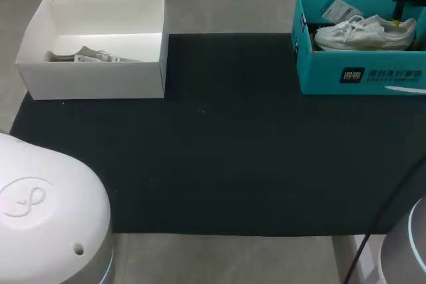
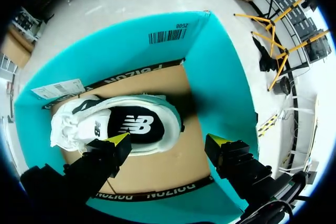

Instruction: Take the shoe out of the shoebox, open the shoe tongue, remove and reinsert the insole, then place the shoe into the shoebox

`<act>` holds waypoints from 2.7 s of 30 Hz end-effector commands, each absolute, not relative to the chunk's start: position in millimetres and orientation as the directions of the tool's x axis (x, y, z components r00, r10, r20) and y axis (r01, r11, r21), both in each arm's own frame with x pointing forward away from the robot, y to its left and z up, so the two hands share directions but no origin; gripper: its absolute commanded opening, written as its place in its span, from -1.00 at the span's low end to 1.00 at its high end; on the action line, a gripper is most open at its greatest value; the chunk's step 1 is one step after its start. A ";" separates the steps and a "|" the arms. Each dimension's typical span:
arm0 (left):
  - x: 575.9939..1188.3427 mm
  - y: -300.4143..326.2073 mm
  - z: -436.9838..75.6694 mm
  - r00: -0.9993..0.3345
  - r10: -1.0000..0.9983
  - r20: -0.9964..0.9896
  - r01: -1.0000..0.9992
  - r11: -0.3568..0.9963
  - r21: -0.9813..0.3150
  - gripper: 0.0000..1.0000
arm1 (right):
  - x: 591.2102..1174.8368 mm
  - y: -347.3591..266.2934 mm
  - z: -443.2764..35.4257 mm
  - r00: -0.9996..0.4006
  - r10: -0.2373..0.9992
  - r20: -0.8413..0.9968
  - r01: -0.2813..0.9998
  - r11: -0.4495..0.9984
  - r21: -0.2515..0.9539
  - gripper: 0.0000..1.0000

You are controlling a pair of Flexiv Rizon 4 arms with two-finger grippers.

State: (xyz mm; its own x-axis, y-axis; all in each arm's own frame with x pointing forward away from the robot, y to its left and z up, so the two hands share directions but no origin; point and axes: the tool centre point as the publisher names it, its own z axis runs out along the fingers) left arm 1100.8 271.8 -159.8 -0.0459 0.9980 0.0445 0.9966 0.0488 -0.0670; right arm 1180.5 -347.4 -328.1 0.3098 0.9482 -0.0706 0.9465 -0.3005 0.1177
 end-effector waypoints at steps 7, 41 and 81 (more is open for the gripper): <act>1100.7 272.3 -159.3 -0.045 0.998 0.046 0.997 0.048 -0.067 1.00 | 1203.7 -358.5 -341.1 0.309 0.949 -0.067 0.951 -0.310 -0.002 0.85; 1100.7 272.3 -159.3 -0.045 0.998 0.046 0.997 0.048 -0.067 1.00 | 1192.5 -364.5 -387.0 0.259 0.961 -0.101 0.953 -0.271 -0.133 -1.00; 1100.7 272.3 -159.3 -0.045 0.998 0.046 0.997 0.048 -0.067 1.00 | 1141.4 -319.4 -145.8 0.202 0.977 -0.067 0.968 -0.189 0.163 -1.00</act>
State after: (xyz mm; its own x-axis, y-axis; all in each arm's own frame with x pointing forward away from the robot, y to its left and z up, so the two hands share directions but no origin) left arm 1100.8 271.8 -159.8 -0.0459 0.9980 0.0445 0.9966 0.0489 -0.0671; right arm 1166.2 -326.4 -175.9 0.2022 0.9773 -0.0633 0.9779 -0.1980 0.0671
